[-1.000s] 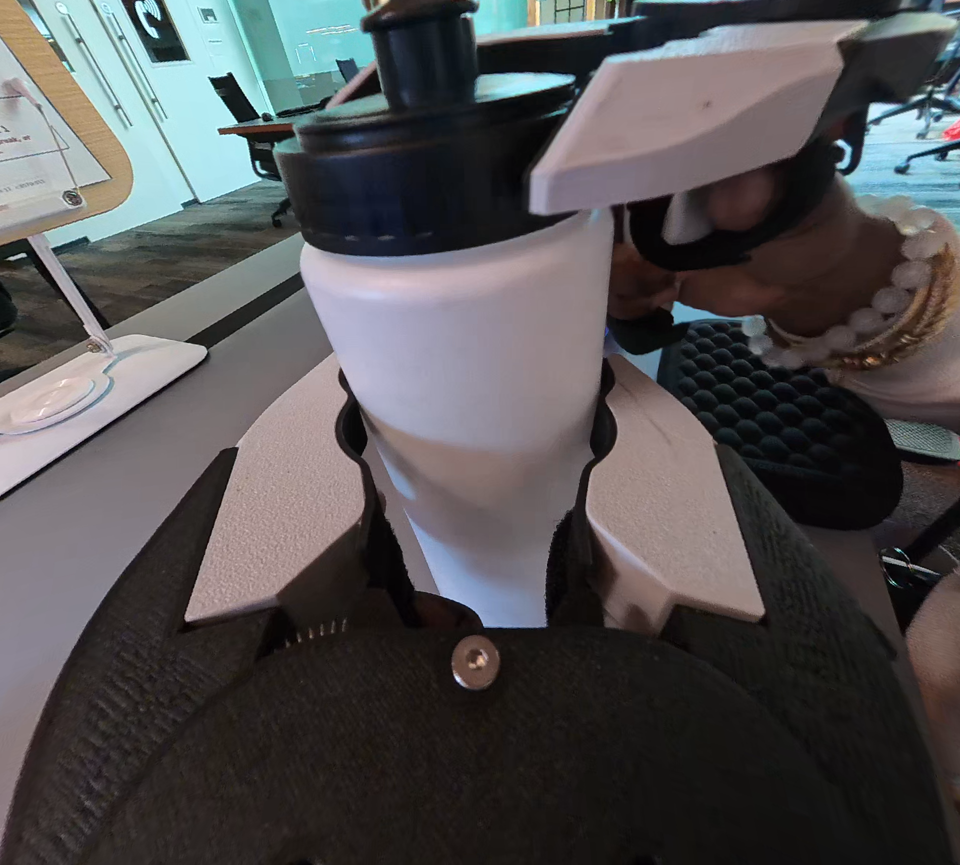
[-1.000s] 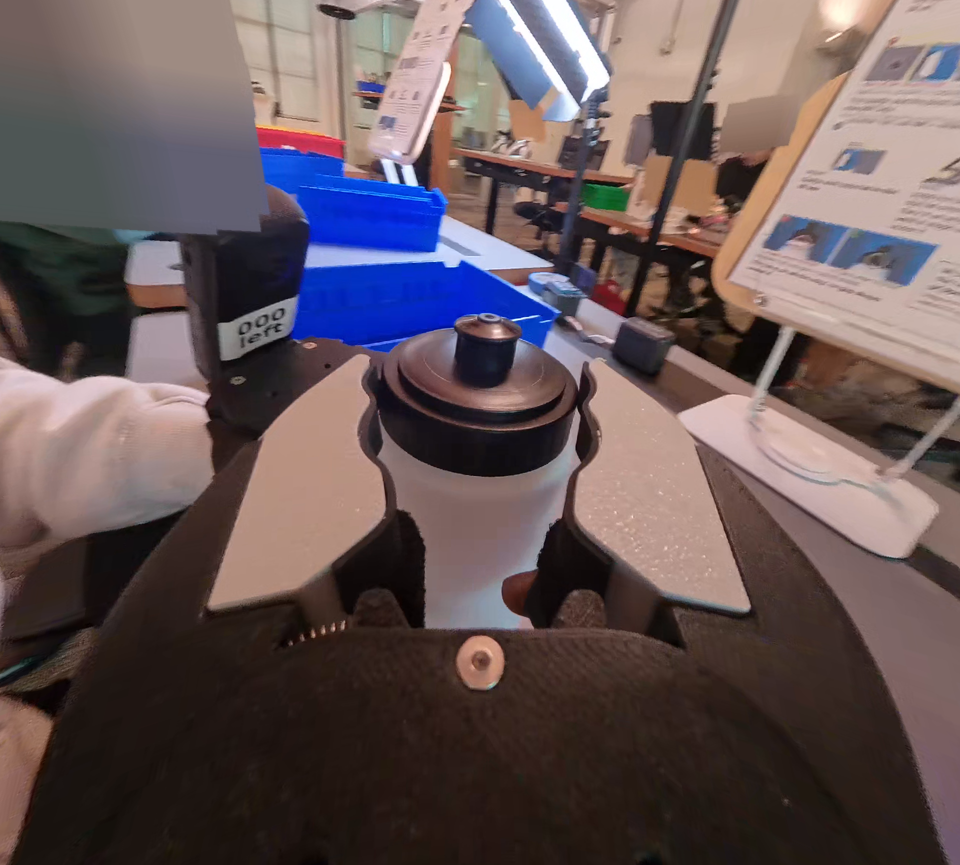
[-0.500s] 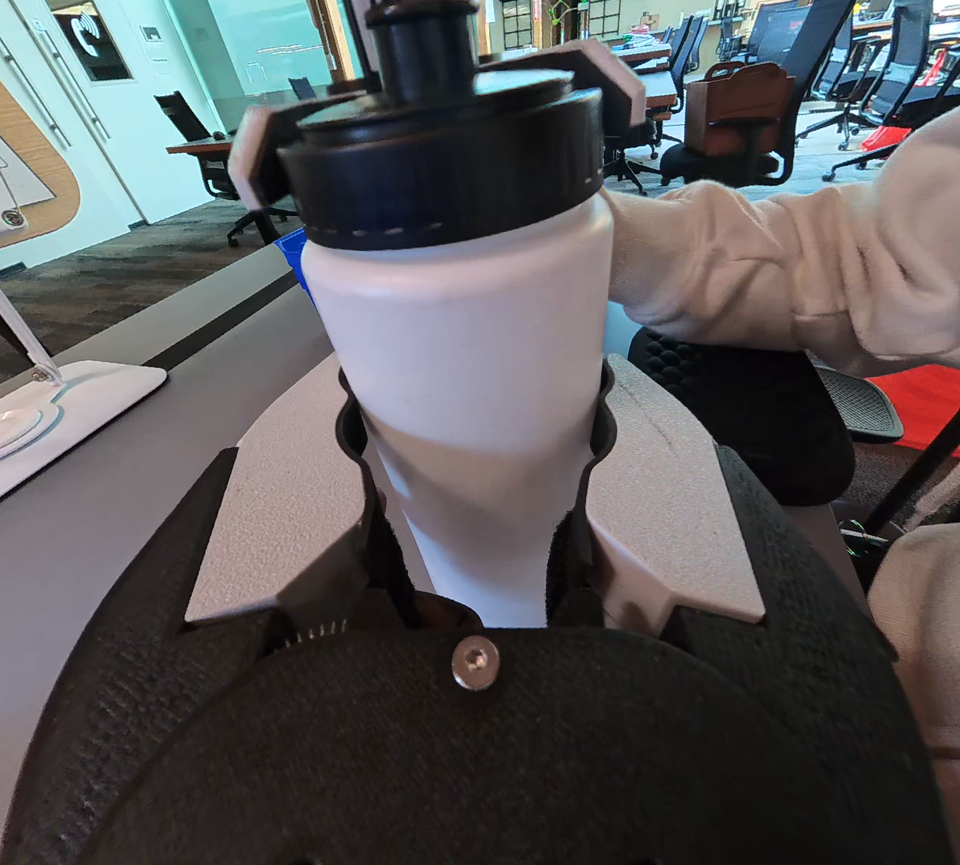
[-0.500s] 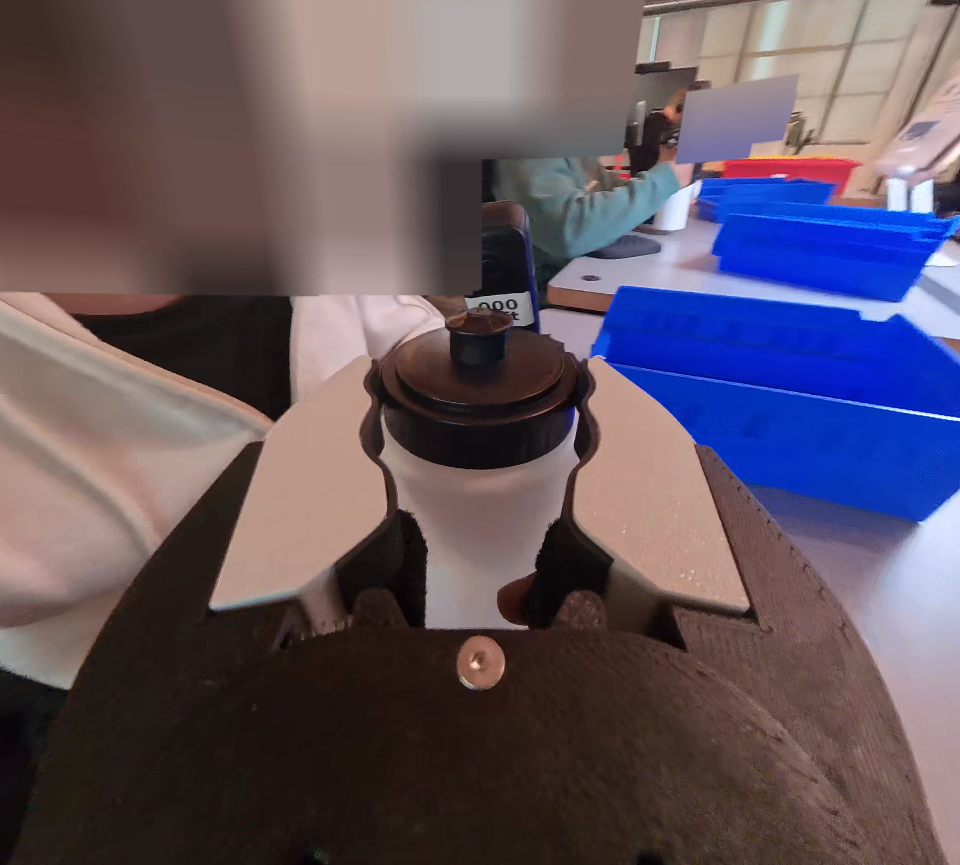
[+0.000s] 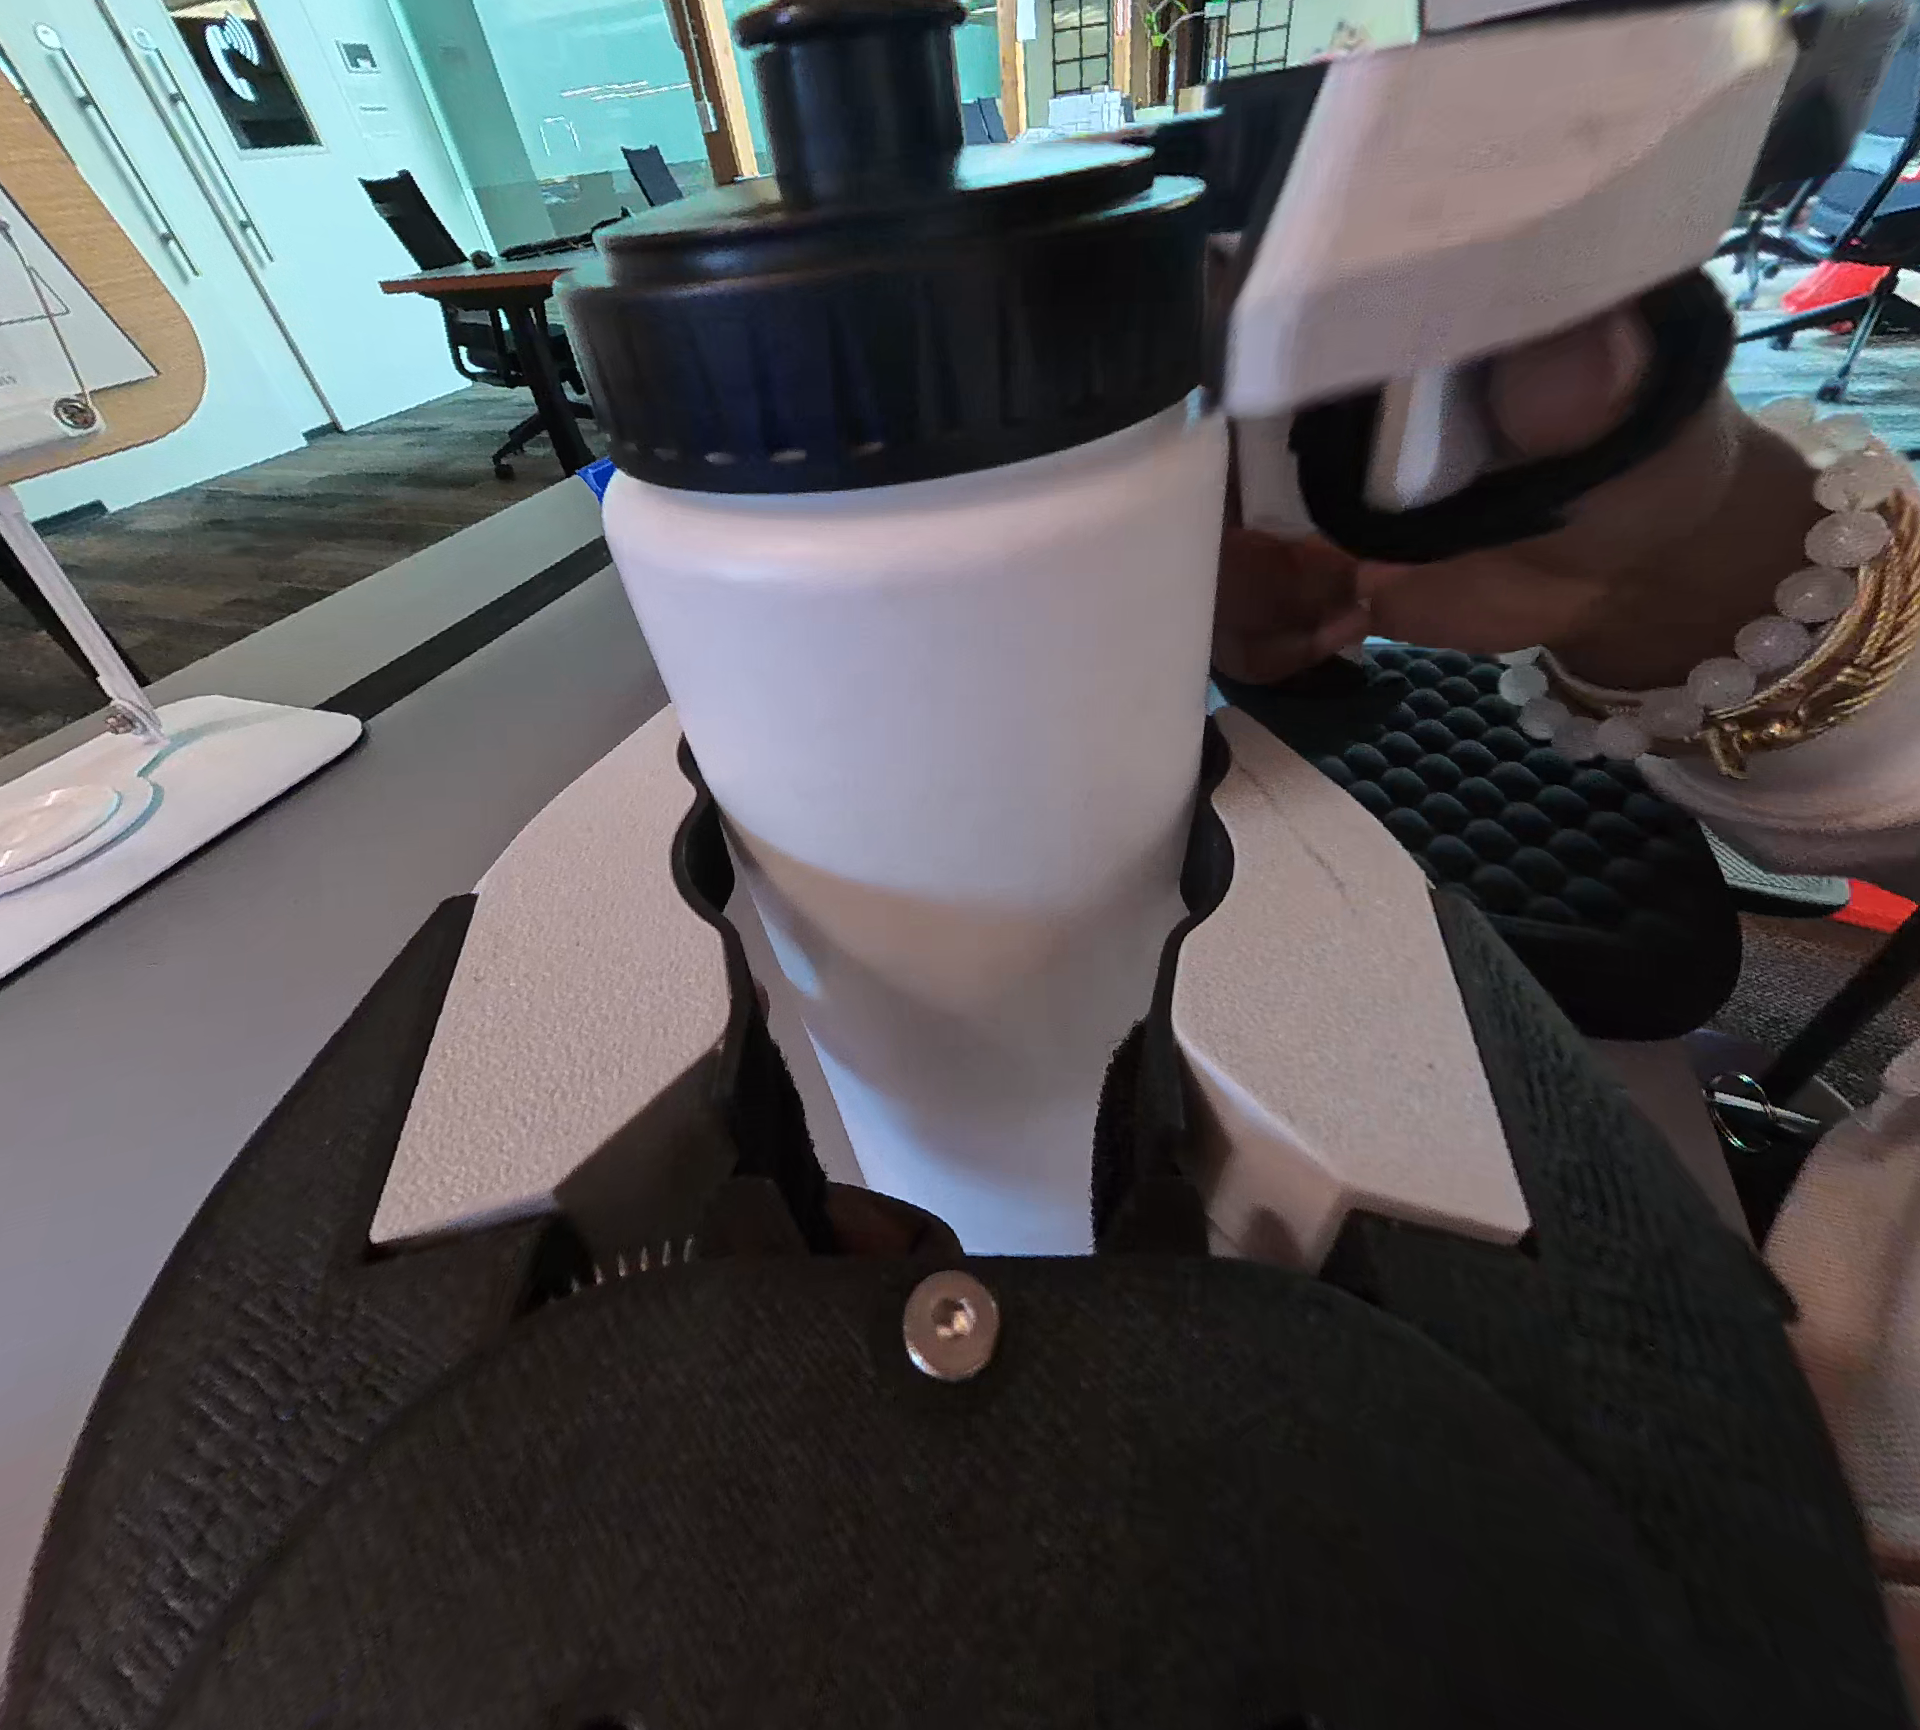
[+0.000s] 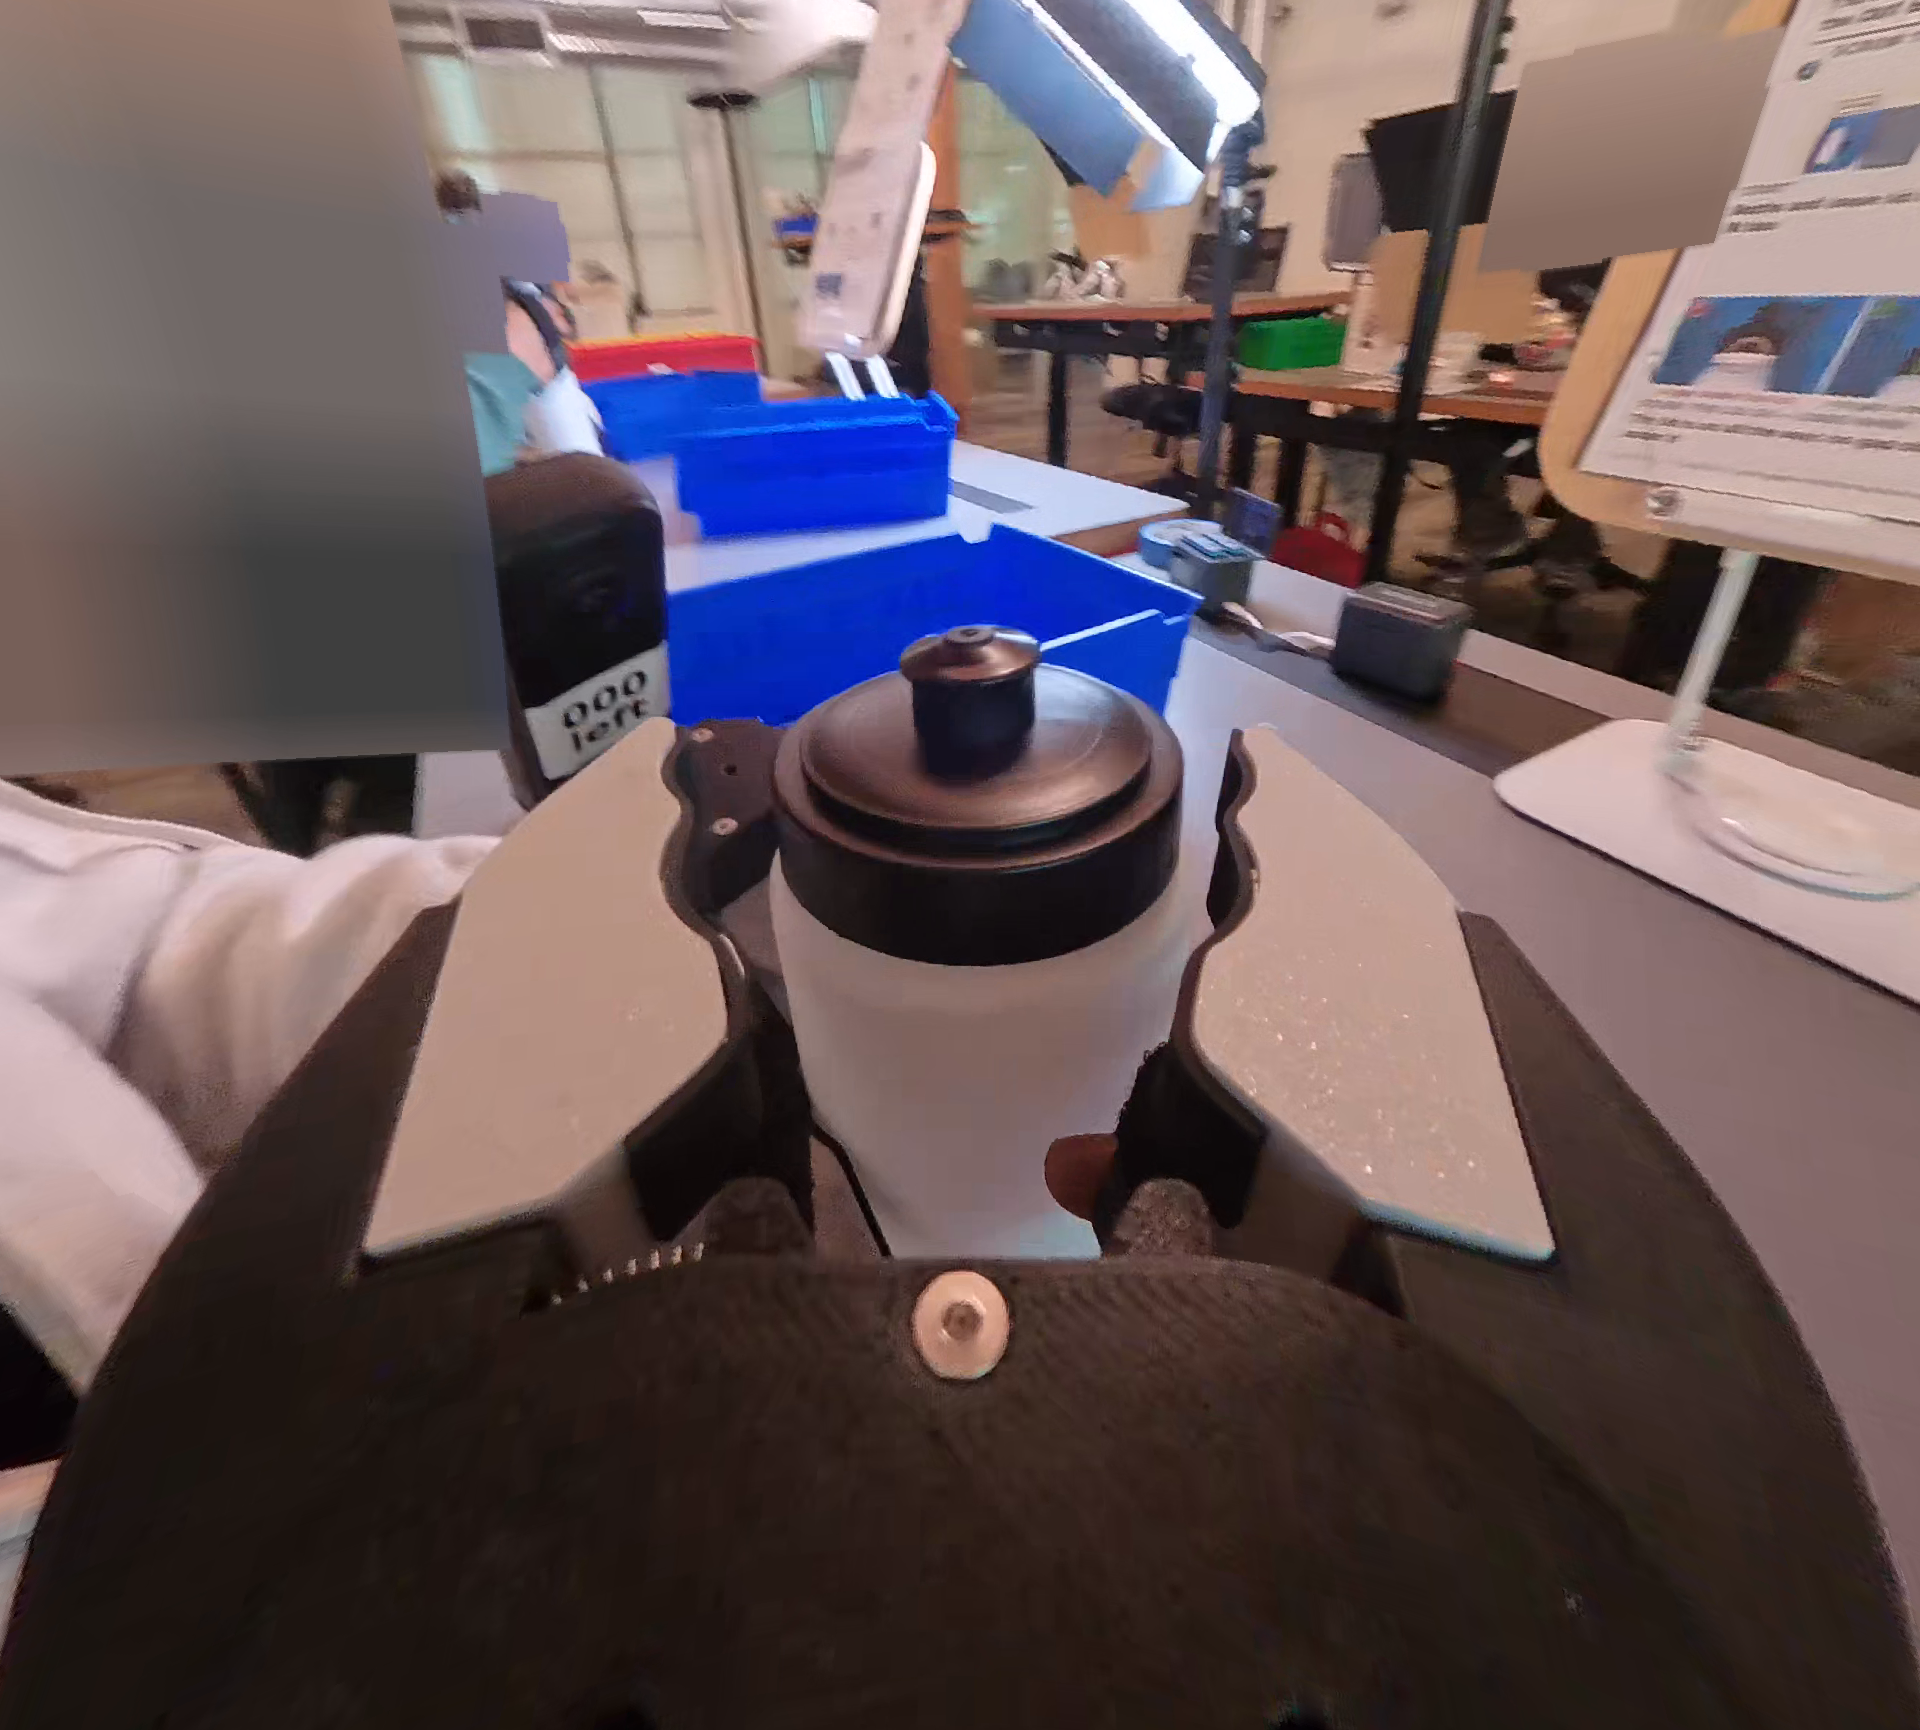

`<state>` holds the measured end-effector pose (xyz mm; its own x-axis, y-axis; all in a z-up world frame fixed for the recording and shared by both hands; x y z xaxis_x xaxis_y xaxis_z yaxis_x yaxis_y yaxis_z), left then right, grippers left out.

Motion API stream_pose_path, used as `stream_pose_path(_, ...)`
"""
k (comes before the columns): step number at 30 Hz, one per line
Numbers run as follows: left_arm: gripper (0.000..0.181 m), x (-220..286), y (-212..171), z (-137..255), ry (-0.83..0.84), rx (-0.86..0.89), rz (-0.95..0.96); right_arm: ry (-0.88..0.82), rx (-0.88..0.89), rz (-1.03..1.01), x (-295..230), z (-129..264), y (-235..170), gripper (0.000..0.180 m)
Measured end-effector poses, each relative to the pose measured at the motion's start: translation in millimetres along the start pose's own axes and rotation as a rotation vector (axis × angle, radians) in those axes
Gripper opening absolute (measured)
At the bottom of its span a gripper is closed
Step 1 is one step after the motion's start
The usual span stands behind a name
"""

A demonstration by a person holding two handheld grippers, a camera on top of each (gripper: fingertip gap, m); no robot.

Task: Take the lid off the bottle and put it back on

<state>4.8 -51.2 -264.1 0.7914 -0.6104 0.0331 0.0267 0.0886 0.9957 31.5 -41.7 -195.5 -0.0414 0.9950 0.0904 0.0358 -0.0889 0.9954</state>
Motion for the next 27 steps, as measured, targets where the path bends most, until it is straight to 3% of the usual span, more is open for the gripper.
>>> stream_pose_path(2, 0.087, 0, 0, 1, -0.003, 0.003, -0.002, -0.049, -0.038, 0.076, 0, -3, -3, 0.078)
stream_pose_path(6, 0.087, 1, 0, 1, -0.016, 0.004, 0.000, 0.109, -0.044, 0.049, 2, -3, -3, 0.077)
stream_pose_path(8, 0.087, 1, 0, 1, -0.031, 0.003, 0.001, 0.254, -0.026, 0.051, 4, -3, -3, 0.077)
stream_pose_path(14, 0.087, 8, 0, -1, -0.073, 0.000, 0.006, 0.896, 0.103, -0.015, 9, -1, -4, 0.077)
stream_pose_path(17, 0.087, 7, 0, -2, -0.073, 0.003, 0.015, 1.031, 0.166, -0.082, 12, -3, -5, 0.077)
stream_pose_path(20, 0.087, 7, 0, -1, -0.073, 0.005, 0.017, 0.954, 0.146, -0.102, 12, -4, -8, 0.078)
stream_pose_path(21, 0.087, 7, 0, -1, -0.074, 0.003, 0.014, 0.886, 0.120, -0.108, 13, -4, -9, 0.086)
stream_pose_path(24, 0.087, 8, -1, -1, -0.059, 0.006, 0.014, 0.598, 0.098, -0.118, 16, 2, -6, 0.106)
stream_pose_path(27, 0.087, 8, 0, -2, -0.051, 0.011, 0.016, 0.325, 0.124, -0.101, 8, 13, 4, 0.102)
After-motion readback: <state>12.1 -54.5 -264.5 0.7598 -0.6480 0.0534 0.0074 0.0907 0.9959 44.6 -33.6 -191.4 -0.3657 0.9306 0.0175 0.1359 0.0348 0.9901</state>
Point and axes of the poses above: each gripper's, where its closed fingertips meet, z back along the fingers, y out of its top, x = y × z across the jaws, the point moved 4 cm from there along z, back along the fingers, and after that the axes turned 8 degrees about z, right-handed, at the moved point
